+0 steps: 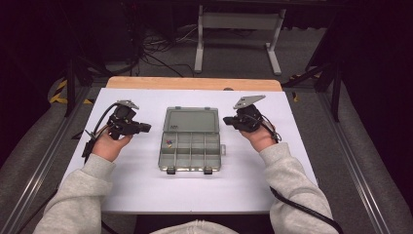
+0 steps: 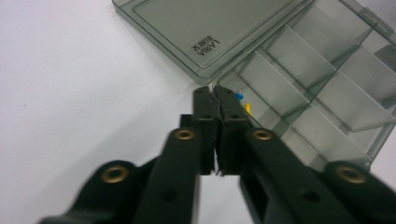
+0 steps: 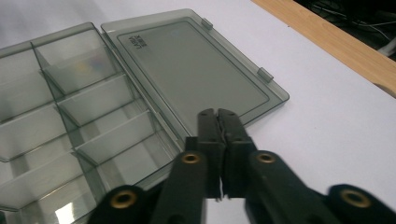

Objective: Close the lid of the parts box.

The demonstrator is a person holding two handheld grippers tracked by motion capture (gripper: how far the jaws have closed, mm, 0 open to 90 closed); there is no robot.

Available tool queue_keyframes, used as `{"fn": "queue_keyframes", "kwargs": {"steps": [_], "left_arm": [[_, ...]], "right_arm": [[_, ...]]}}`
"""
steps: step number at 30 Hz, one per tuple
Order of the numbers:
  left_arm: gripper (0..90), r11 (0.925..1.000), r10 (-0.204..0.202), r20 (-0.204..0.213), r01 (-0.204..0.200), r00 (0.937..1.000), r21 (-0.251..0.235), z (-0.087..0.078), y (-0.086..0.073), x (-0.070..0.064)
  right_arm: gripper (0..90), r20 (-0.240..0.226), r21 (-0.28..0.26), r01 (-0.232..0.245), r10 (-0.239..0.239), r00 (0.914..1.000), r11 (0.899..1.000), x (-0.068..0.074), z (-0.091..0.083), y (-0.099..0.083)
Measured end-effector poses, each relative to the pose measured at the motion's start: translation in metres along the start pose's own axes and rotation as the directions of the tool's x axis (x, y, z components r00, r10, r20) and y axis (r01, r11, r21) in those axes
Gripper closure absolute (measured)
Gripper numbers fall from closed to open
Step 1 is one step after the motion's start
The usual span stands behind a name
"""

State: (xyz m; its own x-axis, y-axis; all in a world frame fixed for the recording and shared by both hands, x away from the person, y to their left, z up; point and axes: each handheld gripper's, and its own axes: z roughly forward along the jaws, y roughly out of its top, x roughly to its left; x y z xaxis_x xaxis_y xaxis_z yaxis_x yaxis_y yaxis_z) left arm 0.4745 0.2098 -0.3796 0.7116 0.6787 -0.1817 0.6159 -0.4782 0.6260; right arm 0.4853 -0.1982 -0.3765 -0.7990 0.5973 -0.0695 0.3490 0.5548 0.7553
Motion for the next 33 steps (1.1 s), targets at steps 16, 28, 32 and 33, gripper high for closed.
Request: {"fn": "queue_keyframes", "kwargs": {"steps": [16,28,32,33], "left_arm": [[89.9,0.9967,-0.075,-0.056,0.076,0.9956,0.028,0.015,0.011,0.011],[89.8,0.9954,-0.068,-0.063,0.072,0.9957,0.062,0.031,0.022,0.021],[89.8,0.9933,-0.077,-0.055,0.081,0.9955,0.082,0.040,0.021,0.026],[89.8,0.9931,-0.077,-0.056,0.082,0.9954,0.084,0.042,0.020,0.027]], "right_arm": [[90.0,0.013,0.072,-0.047,0.046,0.9989,0.996,-0.017,0.017,0.012],[90.0,0.023,0.111,-0.088,0.086,0.9961,0.990,-0.035,0.031,0.010],[90.0,0.023,0.125,-0.097,0.095,0.9952,0.987,-0.038,0.036,0.007],[90.0,0.023,0.128,-0.100,0.098,0.9949,0.987,-0.038,0.037,0.006]]}}
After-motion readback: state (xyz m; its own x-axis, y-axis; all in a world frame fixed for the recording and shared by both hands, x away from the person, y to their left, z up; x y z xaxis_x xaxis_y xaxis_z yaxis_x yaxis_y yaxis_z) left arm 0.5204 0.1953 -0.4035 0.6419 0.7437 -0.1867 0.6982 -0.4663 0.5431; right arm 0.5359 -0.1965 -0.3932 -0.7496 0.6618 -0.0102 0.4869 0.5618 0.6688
